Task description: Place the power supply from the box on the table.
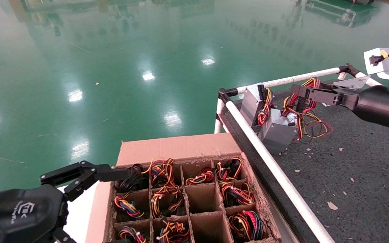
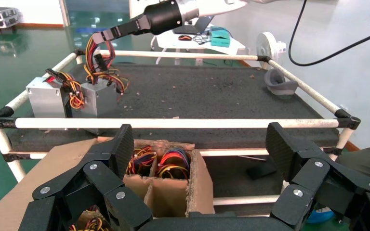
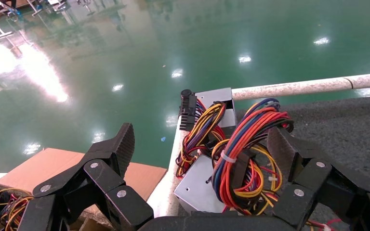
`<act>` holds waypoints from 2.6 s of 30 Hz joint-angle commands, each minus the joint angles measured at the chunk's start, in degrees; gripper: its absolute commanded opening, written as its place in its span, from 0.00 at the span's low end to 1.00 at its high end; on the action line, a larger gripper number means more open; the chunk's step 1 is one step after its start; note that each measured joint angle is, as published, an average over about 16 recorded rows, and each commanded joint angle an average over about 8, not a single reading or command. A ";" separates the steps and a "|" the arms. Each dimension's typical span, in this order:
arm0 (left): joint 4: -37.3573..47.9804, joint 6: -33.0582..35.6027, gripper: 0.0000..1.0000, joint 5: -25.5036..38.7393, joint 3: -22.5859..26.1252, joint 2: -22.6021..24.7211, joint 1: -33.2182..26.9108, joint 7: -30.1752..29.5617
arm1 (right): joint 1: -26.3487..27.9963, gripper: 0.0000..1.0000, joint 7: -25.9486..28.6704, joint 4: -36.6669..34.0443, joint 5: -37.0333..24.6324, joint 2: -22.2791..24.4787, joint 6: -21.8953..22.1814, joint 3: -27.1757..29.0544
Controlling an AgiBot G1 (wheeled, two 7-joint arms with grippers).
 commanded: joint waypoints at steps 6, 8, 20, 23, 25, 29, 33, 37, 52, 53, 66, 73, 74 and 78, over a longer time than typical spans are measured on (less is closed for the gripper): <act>0.00 0.00 1.00 0.00 0.00 0.00 0.00 0.00 | 2.09 1.00 -0.55 -0.45 -0.10 -0.11 -0.52 -0.09; 0.00 0.00 1.00 0.00 0.00 0.00 0.00 0.00 | 2.68 1.00 -0.73 -0.57 -0.03 -0.27 -0.57 -0.05; 0.01 -0.01 1.00 -0.01 0.00 -0.01 0.01 0.00 | 3.47 1.00 -2.14 -0.68 0.72 -1.00 -0.97 0.33; 0.02 -0.02 1.00 -0.01 0.00 -0.01 0.01 0.00 | 2.21 1.00 -2.01 1.32 1.49 -0.57 -1.46 0.48; 0.02 -0.02 1.00 -0.01 0.00 -0.01 0.01 0.00 | 0.84 1.00 -1.76 3.46 2.30 -0.09 -1.88 0.65; 0.02 -0.02 1.00 -0.01 0.00 -0.01 0.01 0.00 | -2.55 1.00 -1.14 8.73 4.30 1.11 -2.93 1.07; 0.02 -0.02 1.00 -0.01 0.00 -0.01 0.01 0.00 | -6.04 1.00 -0.51 14.16 6.36 2.34 -4.00 1.49; 0.02 -0.02 1.00 -0.01 0.00 -0.01 0.01 0.00 | -9.52 1.00 0.12 19.58 8.42 3.56 -5.07 1.92; 0.02 -0.02 1.00 -0.01 0.00 -0.01 0.01 0.00 | -22.53 1.00 2.48 39.83 16.11 8.15 -9.08 3.51; 0.02 -0.02 1.00 -0.01 0.00 -0.01 0.01 0.00 | -23.40 1.00 2.64 41.19 16.63 8.46 -9.35 3.62; 0.02 -0.02 1.00 -0.01 0.00 -0.01 0.01 0.00 | -34.70 1.00 4.69 58.77 23.31 12.45 -12.84 5.00; 0.02 -0.02 1.00 -0.01 0.00 -0.01 0.01 0.00 | -40.75 1.00 5.79 68.20 26.88 14.58 -14.70 5.74; 0.02 -0.02 1.00 -0.01 0.00 -0.01 0.01 0.00 | -41.63 1.00 5.95 69.56 27.40 14.89 -14.97 5.85; 0.02 -0.02 1.00 -0.01 0.00 -0.01 0.01 0.00 | -45.12 1.00 6.58 74.99 29.47 16.12 -16.05 6.27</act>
